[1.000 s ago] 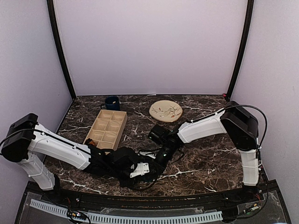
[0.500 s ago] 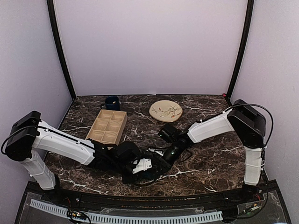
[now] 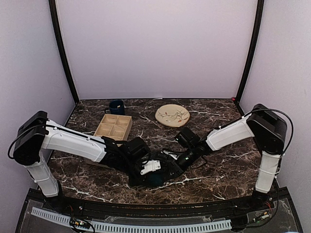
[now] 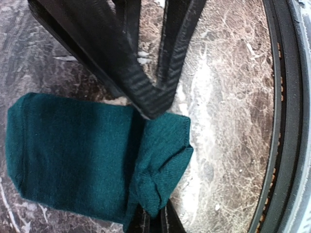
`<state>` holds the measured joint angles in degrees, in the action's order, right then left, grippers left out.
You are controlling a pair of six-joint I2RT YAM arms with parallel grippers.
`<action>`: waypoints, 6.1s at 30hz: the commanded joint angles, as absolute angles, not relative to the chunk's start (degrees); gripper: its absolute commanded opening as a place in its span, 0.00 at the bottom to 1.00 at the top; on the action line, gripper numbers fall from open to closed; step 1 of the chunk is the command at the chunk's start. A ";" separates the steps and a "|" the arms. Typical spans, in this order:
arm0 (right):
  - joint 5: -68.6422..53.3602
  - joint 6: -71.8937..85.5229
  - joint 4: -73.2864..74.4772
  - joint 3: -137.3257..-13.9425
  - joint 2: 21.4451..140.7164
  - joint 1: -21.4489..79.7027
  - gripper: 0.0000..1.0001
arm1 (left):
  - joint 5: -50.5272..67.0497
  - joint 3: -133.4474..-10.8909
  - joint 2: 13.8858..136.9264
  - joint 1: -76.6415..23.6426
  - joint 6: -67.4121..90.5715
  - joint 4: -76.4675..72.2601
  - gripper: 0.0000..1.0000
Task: Roll the socks
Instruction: Roll the sock at the center of the board.
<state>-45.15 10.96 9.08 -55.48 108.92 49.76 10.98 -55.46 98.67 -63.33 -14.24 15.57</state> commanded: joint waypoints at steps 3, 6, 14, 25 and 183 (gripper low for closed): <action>-39.05 17.05 0.27 -51.21 104.60 49.05 0.33 | 19.87 -60.33 102.13 -62.20 -16.57 25.83 0.00; -36.39 18.15 -1.16 -49.80 102.97 49.05 0.33 | 22.83 -62.32 103.97 -61.44 -17.00 28.50 0.00; -34.55 18.68 -4.98 -43.83 96.37 49.76 0.33 | 28.70 -65.13 107.30 -59.41 -17.66 32.00 0.00; -34.55 18.68 -5.80 -37.89 87.02 52.35 0.33 | 32.96 -67.97 110.65 -57.54 -18.86 34.81 0.00; -17.86 -0.55 15.10 -54.98 106.65 67.10 0.00 | 19.75 -47.95 86.66 -47.76 5.24 6.75 0.32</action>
